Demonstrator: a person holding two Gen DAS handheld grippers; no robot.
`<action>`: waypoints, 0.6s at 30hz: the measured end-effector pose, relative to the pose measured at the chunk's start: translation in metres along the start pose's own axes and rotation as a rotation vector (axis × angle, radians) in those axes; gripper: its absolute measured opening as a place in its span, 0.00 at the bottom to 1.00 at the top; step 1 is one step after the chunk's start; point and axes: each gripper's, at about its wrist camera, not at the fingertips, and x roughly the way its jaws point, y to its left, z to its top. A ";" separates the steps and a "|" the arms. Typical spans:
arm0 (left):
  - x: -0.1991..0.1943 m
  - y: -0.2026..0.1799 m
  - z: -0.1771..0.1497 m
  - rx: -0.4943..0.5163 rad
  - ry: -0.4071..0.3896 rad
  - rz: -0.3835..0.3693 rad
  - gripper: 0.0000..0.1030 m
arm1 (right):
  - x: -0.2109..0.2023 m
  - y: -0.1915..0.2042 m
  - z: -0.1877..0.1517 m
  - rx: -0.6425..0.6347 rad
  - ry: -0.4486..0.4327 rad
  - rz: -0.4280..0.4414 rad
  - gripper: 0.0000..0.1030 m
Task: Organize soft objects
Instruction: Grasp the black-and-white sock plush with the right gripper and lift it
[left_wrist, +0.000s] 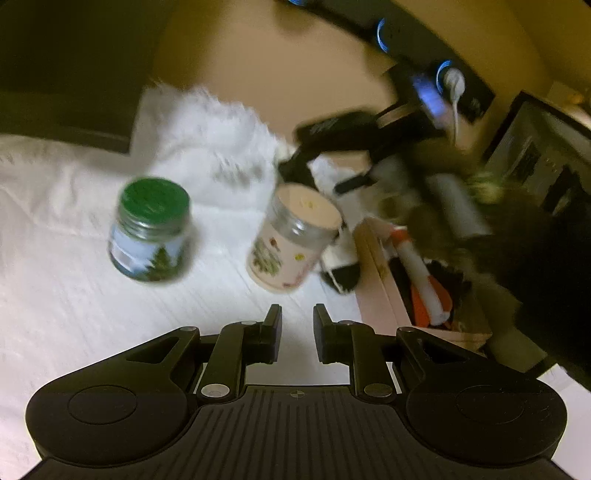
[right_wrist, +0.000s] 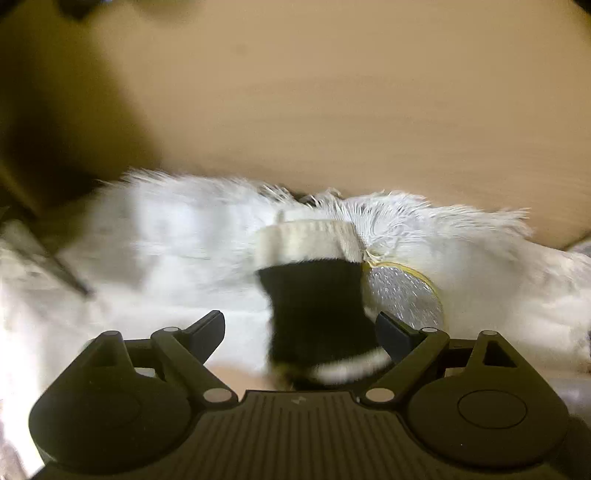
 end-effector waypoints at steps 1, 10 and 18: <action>-0.004 0.004 -0.001 -0.009 -0.005 0.004 0.19 | 0.013 0.000 0.003 0.007 0.025 -0.016 0.87; -0.019 0.039 -0.006 -0.084 0.007 0.094 0.19 | 0.039 -0.025 0.003 0.115 0.097 -0.059 0.42; -0.003 0.013 0.000 -0.014 0.029 0.028 0.19 | -0.109 -0.029 -0.006 0.115 -0.173 0.075 0.26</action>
